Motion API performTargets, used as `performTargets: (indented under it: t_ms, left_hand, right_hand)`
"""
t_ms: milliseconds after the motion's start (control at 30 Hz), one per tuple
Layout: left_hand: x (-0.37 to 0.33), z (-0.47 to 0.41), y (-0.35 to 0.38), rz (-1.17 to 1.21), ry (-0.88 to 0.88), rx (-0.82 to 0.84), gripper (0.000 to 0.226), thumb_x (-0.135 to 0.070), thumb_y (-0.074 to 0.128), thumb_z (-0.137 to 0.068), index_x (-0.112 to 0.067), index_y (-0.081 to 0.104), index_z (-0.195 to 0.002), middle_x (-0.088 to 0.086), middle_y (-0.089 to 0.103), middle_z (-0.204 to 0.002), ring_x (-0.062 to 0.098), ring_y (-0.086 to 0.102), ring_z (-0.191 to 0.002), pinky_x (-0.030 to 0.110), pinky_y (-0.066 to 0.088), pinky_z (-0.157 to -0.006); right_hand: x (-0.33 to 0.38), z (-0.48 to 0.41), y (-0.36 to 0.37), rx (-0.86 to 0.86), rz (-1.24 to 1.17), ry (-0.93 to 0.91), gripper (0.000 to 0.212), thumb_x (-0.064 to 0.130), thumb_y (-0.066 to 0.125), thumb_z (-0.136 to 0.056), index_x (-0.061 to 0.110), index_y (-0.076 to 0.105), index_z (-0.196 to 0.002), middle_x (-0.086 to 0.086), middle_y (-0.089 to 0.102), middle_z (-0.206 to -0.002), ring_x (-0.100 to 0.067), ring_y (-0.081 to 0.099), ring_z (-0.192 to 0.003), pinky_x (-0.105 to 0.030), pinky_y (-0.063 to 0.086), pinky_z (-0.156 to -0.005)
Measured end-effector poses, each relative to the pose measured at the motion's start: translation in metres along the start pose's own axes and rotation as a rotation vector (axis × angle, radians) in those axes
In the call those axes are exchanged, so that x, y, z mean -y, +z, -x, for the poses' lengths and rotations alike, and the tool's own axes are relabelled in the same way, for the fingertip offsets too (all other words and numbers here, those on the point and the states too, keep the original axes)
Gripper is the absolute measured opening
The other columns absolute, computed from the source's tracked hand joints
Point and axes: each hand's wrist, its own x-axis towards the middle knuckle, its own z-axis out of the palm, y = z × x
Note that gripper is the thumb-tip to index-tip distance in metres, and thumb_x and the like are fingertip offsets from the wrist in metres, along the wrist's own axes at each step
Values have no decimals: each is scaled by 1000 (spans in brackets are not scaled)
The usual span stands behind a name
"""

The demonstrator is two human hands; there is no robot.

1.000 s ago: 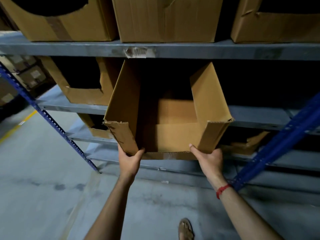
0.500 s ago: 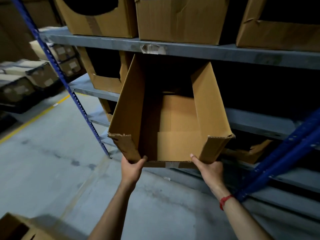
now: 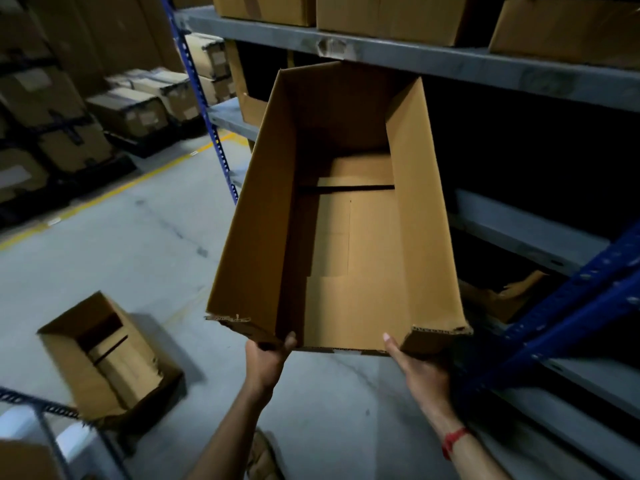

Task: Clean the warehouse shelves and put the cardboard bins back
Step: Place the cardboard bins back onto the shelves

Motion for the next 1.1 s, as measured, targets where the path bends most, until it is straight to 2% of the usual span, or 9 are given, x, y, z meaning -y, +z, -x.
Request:
performTargets:
  t_ms: [200, 333, 400, 467, 567, 667, 933, 1033, 1100]
  left_hand:
    - [8, 47, -30, -25, -21, -77, 36, -4, 73, -87, -24, 58, -113, 3, 66, -108, 19, 62, -100, 24, 53, -73]
    - [21, 74, -65, -58, -30, -154, 32, -14, 76, -87, -27, 57, -109, 1, 67, -105, 22, 65, -98, 33, 55, -75]
    - [28, 86, -83, -68, -49, -212, 32, -15, 76, -86, -31, 58, -107, -1, 68, -102, 23, 66, -96, 33, 55, -74]
    - [33, 97, -99, -98, -51, -288, 39, -11, 76, -86, -37, 55, -105, -12, 63, -102, 13, 62, -95, 33, 51, -78]
    - [36, 105, -119, -206, -6, -378, 56, -17, 78, -84, -35, 46, -127, -18, 56, -110, 10, 56, -98, 32, 48, -83]
    - [26, 102, -128, -205, -41, -454, 48, -18, 76, -87, -40, 40, -110, -18, 49, -99, 9, 53, -91, 24, 43, -72]
    - [0, 68, -175, -31, -158, -458, 80, -30, 90, -65, -35, 42, -128, -17, 53, -118, 16, 53, -118, 42, 52, -95]
    - [-16, 50, -209, 73, -211, -362, 86, -71, 84, -53, -27, 53, -120, -1, 63, -112, 27, 63, -109, 38, 56, -82]
    - [-28, 34, -237, 126, -306, -276, 99, -94, 56, -60, -22, 53, -128, 5, 65, -111, 28, 65, -103, 37, 54, -76]
  right_hand:
    - [-16, 45, 6, -52, -34, -121, 36, 25, 89, -70, 10, 73, -98, 6, 73, -94, 9, 66, -85, 2, 42, -69]
    - [-29, 72, 23, 19, -57, -118, 82, 62, 83, -57, 11, 67, -119, 5, 72, -107, 0, 68, -95, -10, 53, -78]
    - [-37, 83, 34, 63, -57, -98, 92, 77, 77, -53, 12, 69, -118, 3, 72, -111, -6, 68, -100, -21, 57, -83]
    - [-38, 91, 47, 111, -41, -119, 96, 82, 75, -51, 11, 70, -116, 1, 72, -109, -9, 69, -100, -19, 56, -83]
    - [-25, 94, 70, 179, 7, -122, 61, 44, 88, -64, 12, 70, -112, 5, 72, -95, -1, 67, -86, -3, 46, -64]
    - [-5, 84, 96, 220, 23, -112, 48, 21, 88, -69, 20, 68, -112, 10, 67, -90, -8, 66, -87, -7, 41, -61]
    - [10, 42, 168, 344, 82, -55, 53, 29, 84, -75, 17, 61, -122, 7, 64, -90, -16, 65, -84, -23, 49, -64]
    - [5, 32, 191, 370, 144, -16, 47, 33, 85, -74, 22, 60, -113, 5, 64, -91, -20, 66, -86, -25, 50, -63]
    - [1, 27, 205, 376, 160, 0, 44, 32, 85, -74, 24, 60, -110, 6, 64, -91, -17, 65, -85, -22, 48, -59]
